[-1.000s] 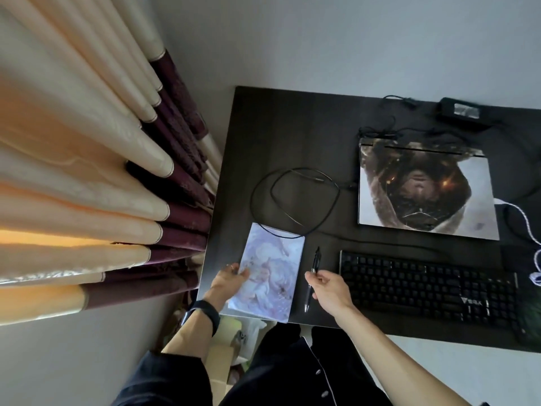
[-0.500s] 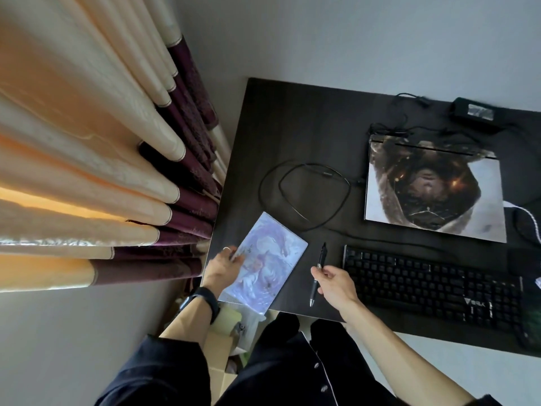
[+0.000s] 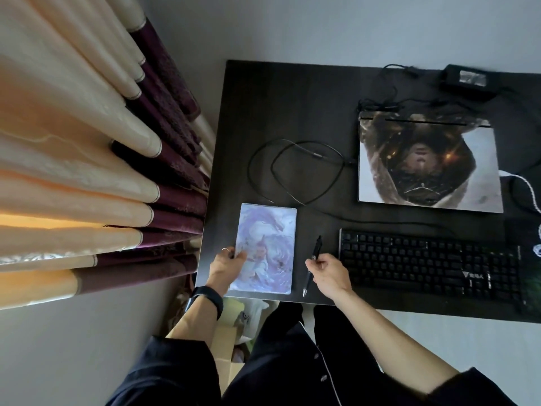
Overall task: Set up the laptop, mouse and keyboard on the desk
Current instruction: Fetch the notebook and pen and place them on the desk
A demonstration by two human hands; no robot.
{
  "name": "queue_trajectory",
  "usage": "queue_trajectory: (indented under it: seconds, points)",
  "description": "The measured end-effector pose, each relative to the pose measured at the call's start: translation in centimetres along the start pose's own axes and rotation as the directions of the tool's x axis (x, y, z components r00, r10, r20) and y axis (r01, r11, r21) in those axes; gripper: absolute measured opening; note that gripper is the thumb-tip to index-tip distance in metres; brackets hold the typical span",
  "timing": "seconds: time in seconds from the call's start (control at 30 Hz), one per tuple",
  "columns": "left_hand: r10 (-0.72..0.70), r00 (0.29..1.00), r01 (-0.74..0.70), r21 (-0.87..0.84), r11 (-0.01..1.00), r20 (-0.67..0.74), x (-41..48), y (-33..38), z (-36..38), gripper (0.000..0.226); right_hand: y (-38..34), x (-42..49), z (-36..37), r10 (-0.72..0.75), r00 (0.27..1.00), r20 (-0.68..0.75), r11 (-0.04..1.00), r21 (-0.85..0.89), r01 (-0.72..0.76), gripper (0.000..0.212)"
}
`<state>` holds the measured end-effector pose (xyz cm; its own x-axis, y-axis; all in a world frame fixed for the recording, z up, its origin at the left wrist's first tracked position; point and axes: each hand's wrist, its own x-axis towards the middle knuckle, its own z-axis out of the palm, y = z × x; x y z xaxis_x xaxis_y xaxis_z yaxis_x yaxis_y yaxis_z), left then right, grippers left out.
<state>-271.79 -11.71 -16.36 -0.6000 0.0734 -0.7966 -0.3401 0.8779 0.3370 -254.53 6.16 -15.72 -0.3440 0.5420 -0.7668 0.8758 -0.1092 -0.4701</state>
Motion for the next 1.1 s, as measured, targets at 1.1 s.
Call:
queue_trajectory:
  seconds: [1.1]
  points:
    - [0.139,0.958,-0.121,0.085,0.989,-0.252,-0.3,-1.6,1.7,0.034,-1.4,3.0,3.6,-0.195,0.974,-0.118,0.922,-0.362,0.141,0.023]
